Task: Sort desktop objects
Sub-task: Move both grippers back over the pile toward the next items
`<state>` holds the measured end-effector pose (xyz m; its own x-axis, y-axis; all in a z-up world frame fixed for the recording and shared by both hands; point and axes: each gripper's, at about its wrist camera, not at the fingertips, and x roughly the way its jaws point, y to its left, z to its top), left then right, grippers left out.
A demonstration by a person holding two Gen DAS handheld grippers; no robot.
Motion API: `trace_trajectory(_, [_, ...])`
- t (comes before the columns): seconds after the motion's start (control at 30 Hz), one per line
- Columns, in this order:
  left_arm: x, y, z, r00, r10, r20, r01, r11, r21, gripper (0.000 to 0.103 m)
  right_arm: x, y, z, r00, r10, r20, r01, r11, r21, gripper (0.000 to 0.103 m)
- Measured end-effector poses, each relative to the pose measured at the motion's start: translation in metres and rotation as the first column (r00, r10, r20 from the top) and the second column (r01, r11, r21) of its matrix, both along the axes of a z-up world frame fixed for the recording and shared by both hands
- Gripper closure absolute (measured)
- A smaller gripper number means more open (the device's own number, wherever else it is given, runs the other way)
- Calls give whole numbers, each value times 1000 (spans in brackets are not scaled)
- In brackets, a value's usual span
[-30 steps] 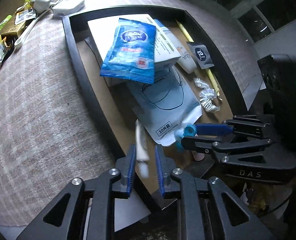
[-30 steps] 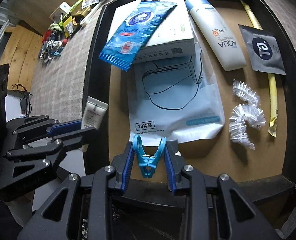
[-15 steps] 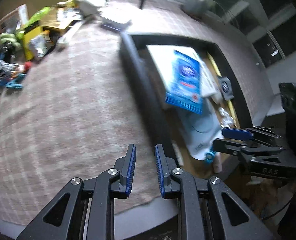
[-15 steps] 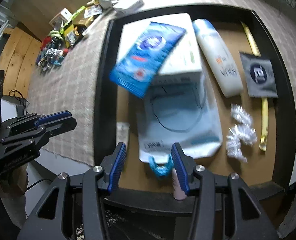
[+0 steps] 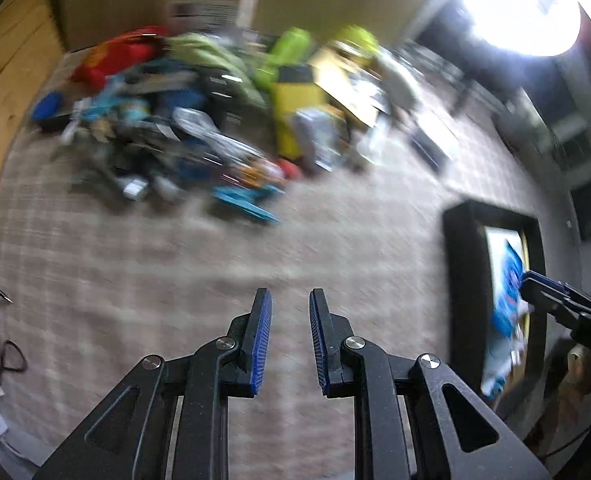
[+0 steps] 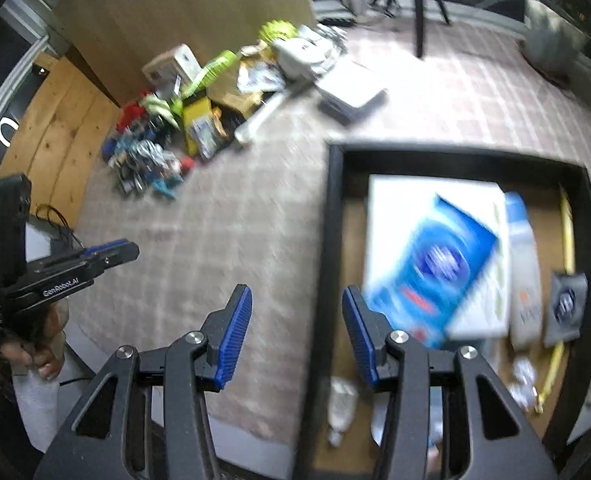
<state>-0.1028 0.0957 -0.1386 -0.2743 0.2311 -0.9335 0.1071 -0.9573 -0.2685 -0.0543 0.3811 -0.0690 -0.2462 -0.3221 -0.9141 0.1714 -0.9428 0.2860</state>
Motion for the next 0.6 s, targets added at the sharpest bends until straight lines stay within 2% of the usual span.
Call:
trace_trajectory(0.2, [-27, -62, -3, 994, 106, -5, -106, 994, -15, 85, -54, -31, -4, 999, -29, -12, 29, 999, -13, 56])
trace_trajectory(0.33, [-44, -95, -7, 984, 179, 4, -179, 984, 19, 85, -85, -36, -11, 997, -68, 25, 69, 995, -65, 56])
trace_trajectory(0.47, [-59, -113, -12, 972, 233, 15, -233, 971, 48, 85, -105, -49, -16, 997, -68, 47, 72, 994, -87, 56])
trace_trajectory(0.6, [-75, -117, -23, 967, 254, 31, -256, 965, 53, 85, -118, -74, -19, 999, -18, 47, 23, 994, -106, 57])
